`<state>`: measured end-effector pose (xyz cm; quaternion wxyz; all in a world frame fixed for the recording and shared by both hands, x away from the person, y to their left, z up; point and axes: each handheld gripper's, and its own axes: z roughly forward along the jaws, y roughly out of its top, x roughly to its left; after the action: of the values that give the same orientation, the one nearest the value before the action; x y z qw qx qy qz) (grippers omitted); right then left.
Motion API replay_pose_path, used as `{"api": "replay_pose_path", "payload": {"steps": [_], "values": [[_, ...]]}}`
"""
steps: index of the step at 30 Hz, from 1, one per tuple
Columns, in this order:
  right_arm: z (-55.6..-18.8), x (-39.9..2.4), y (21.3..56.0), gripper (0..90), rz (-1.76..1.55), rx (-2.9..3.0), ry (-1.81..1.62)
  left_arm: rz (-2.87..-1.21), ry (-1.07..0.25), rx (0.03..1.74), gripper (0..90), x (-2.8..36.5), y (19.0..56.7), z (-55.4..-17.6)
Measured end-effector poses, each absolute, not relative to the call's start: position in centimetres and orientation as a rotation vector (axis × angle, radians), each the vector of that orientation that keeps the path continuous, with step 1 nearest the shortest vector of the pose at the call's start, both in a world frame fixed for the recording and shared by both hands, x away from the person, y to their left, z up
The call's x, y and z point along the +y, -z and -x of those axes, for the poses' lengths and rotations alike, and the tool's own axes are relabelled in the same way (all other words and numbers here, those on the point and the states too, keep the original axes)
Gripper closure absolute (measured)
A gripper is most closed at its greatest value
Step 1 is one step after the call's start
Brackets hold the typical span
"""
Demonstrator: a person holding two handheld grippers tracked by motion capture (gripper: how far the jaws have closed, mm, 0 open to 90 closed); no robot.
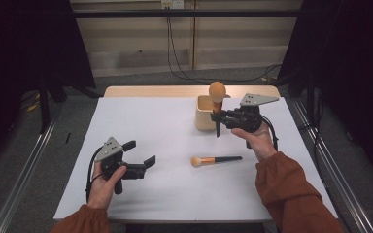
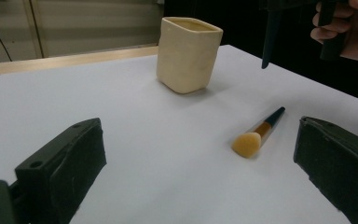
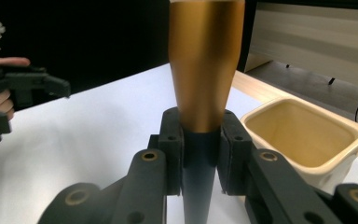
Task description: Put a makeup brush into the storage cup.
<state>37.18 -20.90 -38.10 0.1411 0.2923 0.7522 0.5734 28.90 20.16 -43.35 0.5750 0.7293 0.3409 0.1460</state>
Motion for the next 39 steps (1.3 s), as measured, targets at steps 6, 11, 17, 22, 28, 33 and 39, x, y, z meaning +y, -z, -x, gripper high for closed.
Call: {"api": "replay_pose_path", "payload": {"steps": [6, 11, 17, 22, 28, 33, 39], "values": [[-37.6, -21.0, 37.3, 75.0, -0.847, 2.143, -1.668, -1.717, -0.373, 0.777, 2.1, 21.1, 43.8, -27.8], [-38.2, -21.1, 36.7, 75.0, -0.848, 2.126, -1.656, -1.729, -0.383, 0.772, 2.2, 21.2, 44.5, -27.5], [-39.0, -21.3, 35.8, 75.0, -0.847, 2.091, -1.665, -1.716, -0.348, 0.755, 2.4, 21.8, 44.7, -27.3], [-39.9, -21.3, 35.1, 74.9, -0.846, 2.069, -1.64, -1.712, -0.354, 0.758, 2.4, 21.9, 44.9, -27.2], [-40.8, -20.4, 34.1, 74.9, -0.827, 2.061, -1.642, -1.74, -0.353, 0.769, 2.7, 21.7, 45.2, -27.5], [-41.8, -19.9, 33.9, 75.0, -0.844, 2.028, -1.637, -1.736, -0.367, 0.763, 2.8, 21.7, 45.2, -27.4], [-43.0, -19.3, 34.2, 74.9, -0.864, 2.009, -1.642, -1.722, -0.37, 0.748, 2.8, 21.9, 45.0, -27.4]]}}
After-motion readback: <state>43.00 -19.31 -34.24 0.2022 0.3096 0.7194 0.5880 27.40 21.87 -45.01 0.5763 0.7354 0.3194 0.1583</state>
